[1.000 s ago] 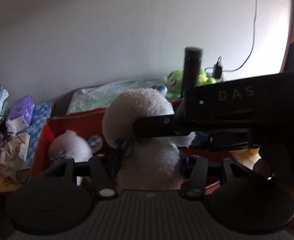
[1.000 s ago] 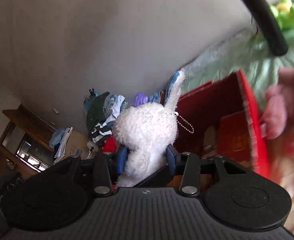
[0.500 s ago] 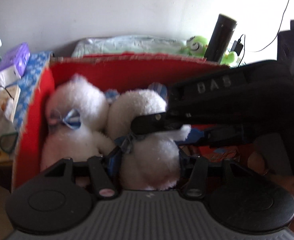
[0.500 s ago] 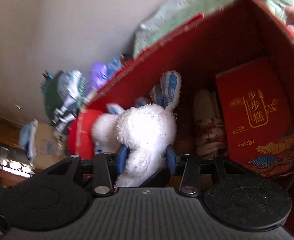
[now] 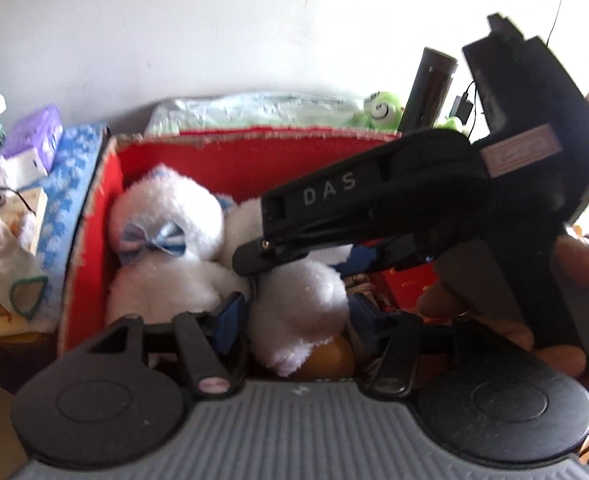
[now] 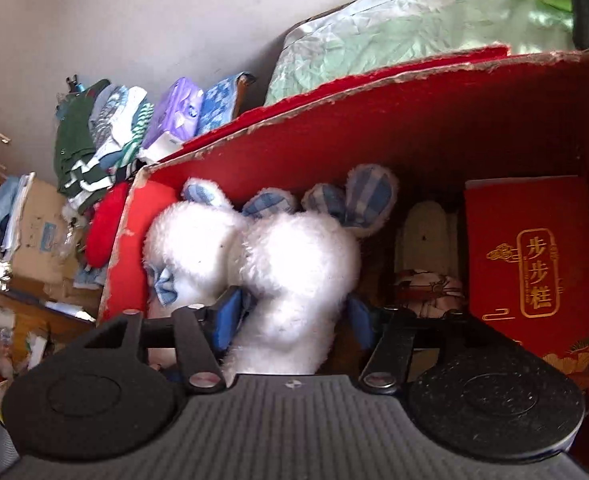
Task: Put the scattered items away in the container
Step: 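Carry the white fluffy plush with the right gripper into the red box, then open the right gripper to release the plush beside the bunny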
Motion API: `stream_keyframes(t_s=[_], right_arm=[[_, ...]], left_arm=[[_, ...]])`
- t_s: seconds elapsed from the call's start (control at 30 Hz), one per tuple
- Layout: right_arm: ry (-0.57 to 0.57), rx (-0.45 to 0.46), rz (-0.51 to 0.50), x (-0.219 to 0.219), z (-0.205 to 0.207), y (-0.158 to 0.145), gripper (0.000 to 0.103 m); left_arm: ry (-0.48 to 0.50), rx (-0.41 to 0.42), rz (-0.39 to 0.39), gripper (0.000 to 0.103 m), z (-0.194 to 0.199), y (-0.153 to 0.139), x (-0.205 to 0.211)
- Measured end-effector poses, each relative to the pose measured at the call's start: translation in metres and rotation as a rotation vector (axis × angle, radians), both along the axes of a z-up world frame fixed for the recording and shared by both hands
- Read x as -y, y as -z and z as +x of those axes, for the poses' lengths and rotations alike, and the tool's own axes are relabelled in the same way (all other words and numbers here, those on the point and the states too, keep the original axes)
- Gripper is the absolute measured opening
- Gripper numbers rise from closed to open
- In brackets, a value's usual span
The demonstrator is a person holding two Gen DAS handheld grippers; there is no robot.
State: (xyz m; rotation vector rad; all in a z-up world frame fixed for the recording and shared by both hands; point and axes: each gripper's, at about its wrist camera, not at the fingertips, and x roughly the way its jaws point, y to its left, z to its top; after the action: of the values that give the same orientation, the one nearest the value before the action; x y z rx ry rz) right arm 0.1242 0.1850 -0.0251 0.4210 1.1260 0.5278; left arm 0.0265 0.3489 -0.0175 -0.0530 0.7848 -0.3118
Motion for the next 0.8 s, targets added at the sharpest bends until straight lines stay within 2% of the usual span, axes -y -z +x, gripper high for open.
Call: stream_keyframes(t_s=[0.13, 0.27, 0.37, 0.47, 0.53, 0.7, 0.8], right_arm=[[0.054, 0.015, 0.051, 0.005, -0.001, 0.001, 0.067], [0.137, 0.079, 0.059, 0.01, -0.011, -0.004, 0.068], [0.202, 0.116, 0.117, 0.02, -0.019, -0.004, 0.068], [0.272, 0.098, 0.168, 0.029, -0.02, 0.001, 0.06], [0.264, 0.079, 0.167, 0.027, -0.018, 0.003, 0.038], [0.201, 0.114, 0.101, 0.014, -0.017, -0.003, 0.036], [0.164, 0.099, 0.081, 0.01, -0.013, -0.002, 0.04]], left_arm=[[-0.015, 0.016, -0.012, 0.058, -0.005, -0.005, -0.007], [-0.028, 0.008, -0.024, 0.058, -0.005, -0.005, -0.012], [-0.027, 0.013, -0.027, 0.058, -0.006, -0.006, -0.011], [-0.021, 0.018, -0.021, 0.058, -0.005, -0.007, -0.005], [-0.02, 0.01, -0.016, 0.058, -0.003, -0.003, -0.005], [-0.019, -0.012, -0.011, 0.058, -0.001, 0.004, -0.004], [-0.02, -0.013, -0.006, 0.058, -0.001, 0.004, -0.003]])
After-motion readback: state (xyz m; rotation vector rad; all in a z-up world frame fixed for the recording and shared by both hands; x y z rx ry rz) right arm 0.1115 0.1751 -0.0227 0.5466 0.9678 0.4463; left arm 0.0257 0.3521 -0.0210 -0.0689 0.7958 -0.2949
